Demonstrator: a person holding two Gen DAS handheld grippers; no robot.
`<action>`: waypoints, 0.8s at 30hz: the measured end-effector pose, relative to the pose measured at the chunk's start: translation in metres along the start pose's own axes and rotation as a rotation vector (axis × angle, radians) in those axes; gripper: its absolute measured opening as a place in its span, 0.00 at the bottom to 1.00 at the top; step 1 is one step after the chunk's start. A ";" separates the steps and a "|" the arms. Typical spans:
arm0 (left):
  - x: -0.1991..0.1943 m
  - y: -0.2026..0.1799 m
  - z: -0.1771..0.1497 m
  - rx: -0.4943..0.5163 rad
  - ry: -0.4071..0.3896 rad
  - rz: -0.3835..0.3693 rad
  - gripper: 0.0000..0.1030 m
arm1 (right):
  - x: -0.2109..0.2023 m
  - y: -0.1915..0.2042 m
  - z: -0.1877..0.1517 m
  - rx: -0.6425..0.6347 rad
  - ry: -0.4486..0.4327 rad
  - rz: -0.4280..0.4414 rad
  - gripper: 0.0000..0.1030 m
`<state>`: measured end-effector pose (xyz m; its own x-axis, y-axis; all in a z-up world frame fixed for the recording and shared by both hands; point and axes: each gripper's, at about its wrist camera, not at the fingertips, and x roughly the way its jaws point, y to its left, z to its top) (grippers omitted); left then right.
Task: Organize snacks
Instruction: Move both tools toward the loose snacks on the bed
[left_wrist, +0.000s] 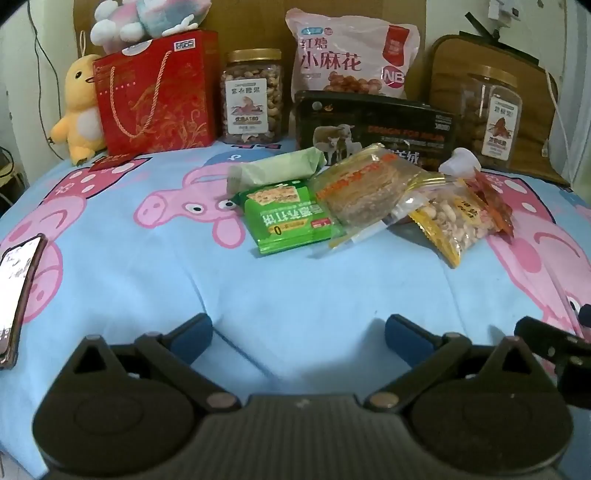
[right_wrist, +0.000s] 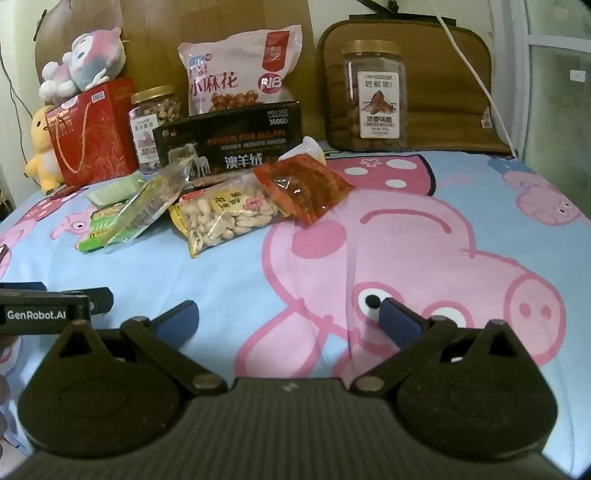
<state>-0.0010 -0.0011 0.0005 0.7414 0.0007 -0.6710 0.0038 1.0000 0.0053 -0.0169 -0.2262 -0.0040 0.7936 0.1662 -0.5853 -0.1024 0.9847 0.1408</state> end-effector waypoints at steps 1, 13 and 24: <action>0.000 0.000 0.000 0.001 0.000 0.001 1.00 | -0.001 0.000 0.000 -0.002 -0.002 -0.001 1.00; -0.003 0.004 -0.003 -0.017 0.002 -0.001 1.00 | -0.006 -0.005 -0.004 0.066 -0.069 0.043 1.00; -0.017 0.026 -0.018 0.014 -0.079 -0.120 1.00 | -0.005 0.001 0.000 0.060 -0.115 0.138 1.00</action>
<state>-0.0257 0.0246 -0.0017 0.7853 -0.1198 -0.6074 0.1044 0.9927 -0.0609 -0.0212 -0.2261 -0.0012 0.8383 0.2889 -0.4623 -0.1816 0.9476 0.2628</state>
